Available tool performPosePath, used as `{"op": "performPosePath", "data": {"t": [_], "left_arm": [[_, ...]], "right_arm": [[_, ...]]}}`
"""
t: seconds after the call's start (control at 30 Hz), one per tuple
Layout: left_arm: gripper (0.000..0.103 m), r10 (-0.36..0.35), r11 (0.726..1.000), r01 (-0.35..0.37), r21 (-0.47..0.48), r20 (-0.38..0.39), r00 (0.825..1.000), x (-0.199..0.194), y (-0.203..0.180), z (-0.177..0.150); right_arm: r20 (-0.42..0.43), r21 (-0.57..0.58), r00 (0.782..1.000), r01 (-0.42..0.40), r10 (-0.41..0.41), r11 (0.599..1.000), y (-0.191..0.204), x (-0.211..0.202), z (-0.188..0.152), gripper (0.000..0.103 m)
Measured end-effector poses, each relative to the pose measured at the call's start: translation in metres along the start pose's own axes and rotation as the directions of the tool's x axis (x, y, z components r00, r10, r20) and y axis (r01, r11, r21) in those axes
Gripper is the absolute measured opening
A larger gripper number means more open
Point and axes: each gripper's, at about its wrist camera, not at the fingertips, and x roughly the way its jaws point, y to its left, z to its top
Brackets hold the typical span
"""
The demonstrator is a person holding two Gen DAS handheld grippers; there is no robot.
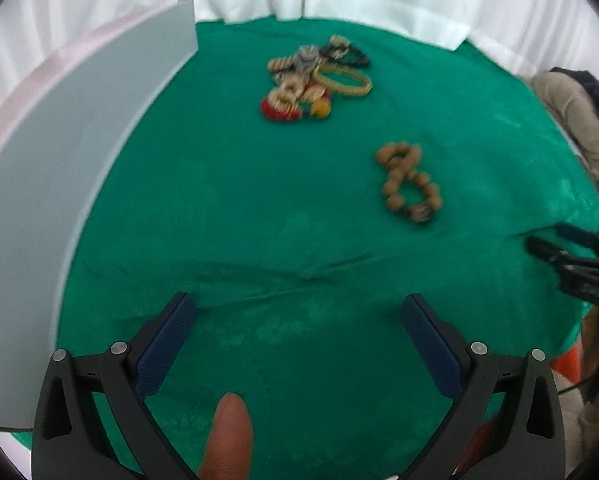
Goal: Organize jewelry
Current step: 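Move both tools back over the remaining jewelry on the cloth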
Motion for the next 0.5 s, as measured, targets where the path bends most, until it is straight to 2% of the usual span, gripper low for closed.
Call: {"op": "performPosePath", "data": {"t": [0.23, 0.5], "left_arm": [[0.103, 0.040, 0.999, -0.040, 0.009, -0.001, 0.999, 0.0031, -0.0011, -0.0100], [0.103, 0.061, 0.998, -0.061, 0.000, 0.002, 0.998, 0.0044, -0.0020, -0.0108]], "right_arm": [[0.053, -0.001, 0.999, 0.001, -0.001, 1.000, -0.0010, -0.0028, -0.0081, 0.091], [0.011, -0.006, 1.000, -0.001, 0.001, 1.000, -0.0011, -0.0006, -0.0015, 0.091]]}}
